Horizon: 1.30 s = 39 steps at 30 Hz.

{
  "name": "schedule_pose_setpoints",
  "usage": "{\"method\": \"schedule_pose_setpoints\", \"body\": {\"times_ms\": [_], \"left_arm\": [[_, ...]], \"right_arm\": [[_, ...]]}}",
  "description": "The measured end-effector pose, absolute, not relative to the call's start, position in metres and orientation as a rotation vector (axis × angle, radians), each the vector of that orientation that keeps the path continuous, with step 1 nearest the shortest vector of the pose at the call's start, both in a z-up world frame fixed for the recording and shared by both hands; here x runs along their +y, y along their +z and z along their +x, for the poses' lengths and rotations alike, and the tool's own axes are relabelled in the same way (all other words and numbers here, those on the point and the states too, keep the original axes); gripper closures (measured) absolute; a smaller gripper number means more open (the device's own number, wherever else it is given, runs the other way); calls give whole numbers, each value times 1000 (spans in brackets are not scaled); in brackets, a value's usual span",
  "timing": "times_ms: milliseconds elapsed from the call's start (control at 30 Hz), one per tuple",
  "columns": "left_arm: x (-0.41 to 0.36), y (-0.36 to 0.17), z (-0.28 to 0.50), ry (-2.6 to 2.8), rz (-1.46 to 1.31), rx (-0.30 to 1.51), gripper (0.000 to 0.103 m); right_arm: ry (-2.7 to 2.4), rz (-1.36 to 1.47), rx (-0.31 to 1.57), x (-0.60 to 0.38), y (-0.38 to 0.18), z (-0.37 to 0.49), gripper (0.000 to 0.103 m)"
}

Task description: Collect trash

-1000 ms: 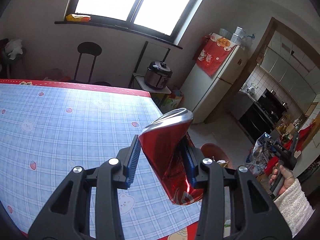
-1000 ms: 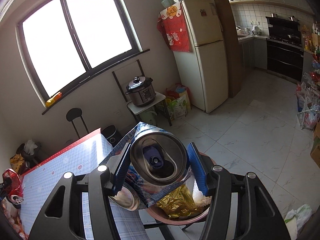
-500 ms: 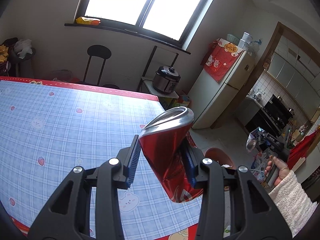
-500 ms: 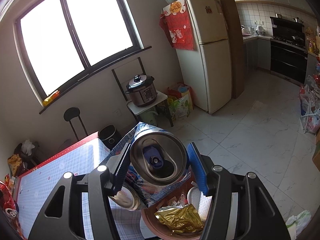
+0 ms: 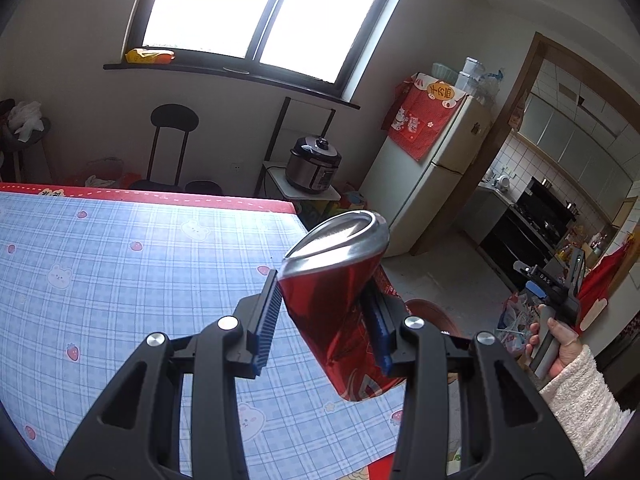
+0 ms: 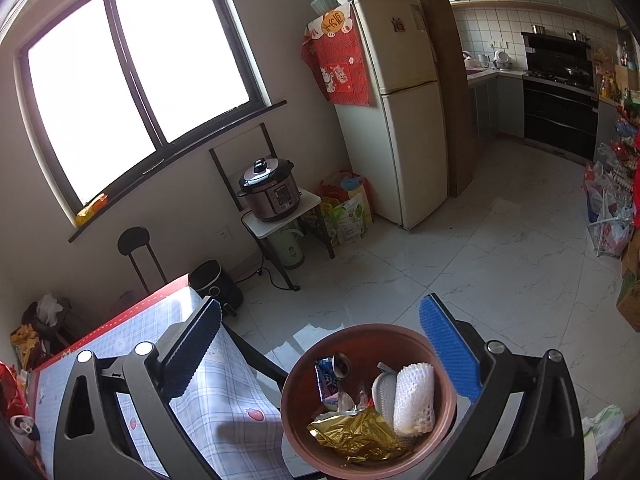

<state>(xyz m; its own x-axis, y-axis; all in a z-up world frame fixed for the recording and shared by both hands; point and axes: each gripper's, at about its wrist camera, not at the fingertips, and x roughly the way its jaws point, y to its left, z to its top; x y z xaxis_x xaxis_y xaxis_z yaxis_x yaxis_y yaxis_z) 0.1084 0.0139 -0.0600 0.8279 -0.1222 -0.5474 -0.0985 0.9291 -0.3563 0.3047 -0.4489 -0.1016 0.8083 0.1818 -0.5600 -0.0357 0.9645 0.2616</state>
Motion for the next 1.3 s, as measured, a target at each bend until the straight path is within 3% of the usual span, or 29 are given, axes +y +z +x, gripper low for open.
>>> {"method": "schedule_pose_setpoints", "body": {"times_ms": [400, 767, 800, 833, 867, 933, 1300], "left_arm": [[-85, -52, 181, -283, -281, 630, 61], [-238, -86, 295, -485, -223, 678, 61], [-250, -87, 305, -493, -222, 673, 59], [-260, -89, 315, -514, -231, 673, 46], [-268, -89, 322, -532, -242, 666, 24], [-280, -87, 331, -549, -248, 640, 10], [-260, -86, 304, -487, -150, 670, 6]], "right_arm": [[58, 152, 605, -481, -58, 218, 6], [-56, 212, 655, -532, -82, 175, 6], [-68, 215, 661, -537, -85, 172, 6], [-79, 218, 666, -540, -87, 169, 6], [-87, 221, 671, -544, -89, 167, 6], [-99, 228, 677, -550, -93, 163, 5], [-64, 226, 690, -546, -90, 160, 6]]}}
